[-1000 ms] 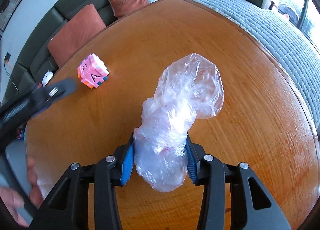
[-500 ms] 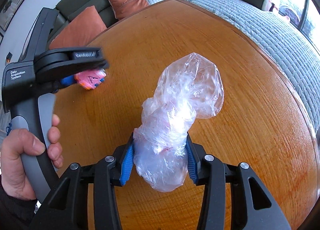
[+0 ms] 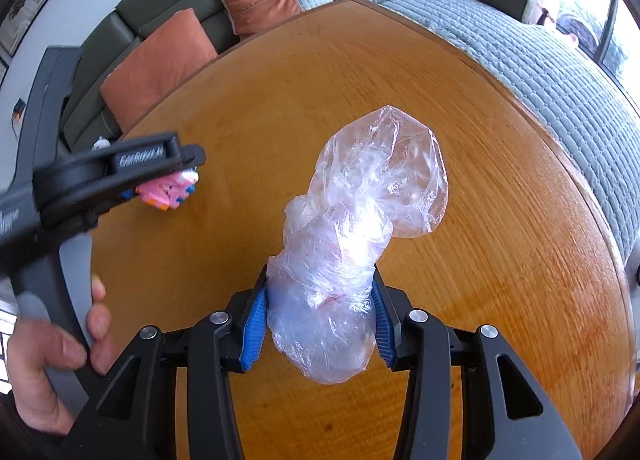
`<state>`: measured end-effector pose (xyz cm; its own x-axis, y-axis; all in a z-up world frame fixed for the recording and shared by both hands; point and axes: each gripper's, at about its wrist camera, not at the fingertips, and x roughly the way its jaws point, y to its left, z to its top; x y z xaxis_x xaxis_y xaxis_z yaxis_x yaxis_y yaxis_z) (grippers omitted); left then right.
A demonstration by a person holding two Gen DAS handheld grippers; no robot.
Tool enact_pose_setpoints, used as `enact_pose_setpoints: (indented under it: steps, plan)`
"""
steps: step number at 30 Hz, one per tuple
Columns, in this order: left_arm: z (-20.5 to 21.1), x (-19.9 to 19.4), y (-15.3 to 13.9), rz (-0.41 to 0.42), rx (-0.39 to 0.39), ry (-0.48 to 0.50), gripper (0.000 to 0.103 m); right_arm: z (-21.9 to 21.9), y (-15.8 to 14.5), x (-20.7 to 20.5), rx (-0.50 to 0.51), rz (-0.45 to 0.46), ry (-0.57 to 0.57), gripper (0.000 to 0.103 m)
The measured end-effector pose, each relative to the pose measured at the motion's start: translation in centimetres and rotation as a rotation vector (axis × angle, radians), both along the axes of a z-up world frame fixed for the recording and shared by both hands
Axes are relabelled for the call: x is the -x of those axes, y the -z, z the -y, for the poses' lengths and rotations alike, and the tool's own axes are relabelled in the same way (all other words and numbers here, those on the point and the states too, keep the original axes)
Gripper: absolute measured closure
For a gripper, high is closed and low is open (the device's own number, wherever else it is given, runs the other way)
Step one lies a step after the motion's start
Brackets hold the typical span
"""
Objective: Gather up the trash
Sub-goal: 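Grasp the pink letter cube with the left gripper, then carry the cube and bag to the bin and open both grippers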
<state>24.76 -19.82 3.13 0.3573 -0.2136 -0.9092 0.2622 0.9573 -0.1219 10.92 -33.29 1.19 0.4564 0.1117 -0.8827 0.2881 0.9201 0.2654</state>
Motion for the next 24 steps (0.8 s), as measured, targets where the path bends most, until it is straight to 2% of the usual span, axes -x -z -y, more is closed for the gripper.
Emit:
enact_pose_setpoints:
  steps: [13, 24]
  plan:
    - [-9.7, 9.4, -4.1, 0.061, 0.042, -0.075, 0.052, -7.0, -3.9, 4.3, 0.019, 0.049, -0.140, 0.057]
    - [-19.8, 17.9, -5.0, 0.083, 0.081, -0.184, 0.052, -17.0, -5.6, 8.3, 0.022, 0.061, -0.316, 0.057]
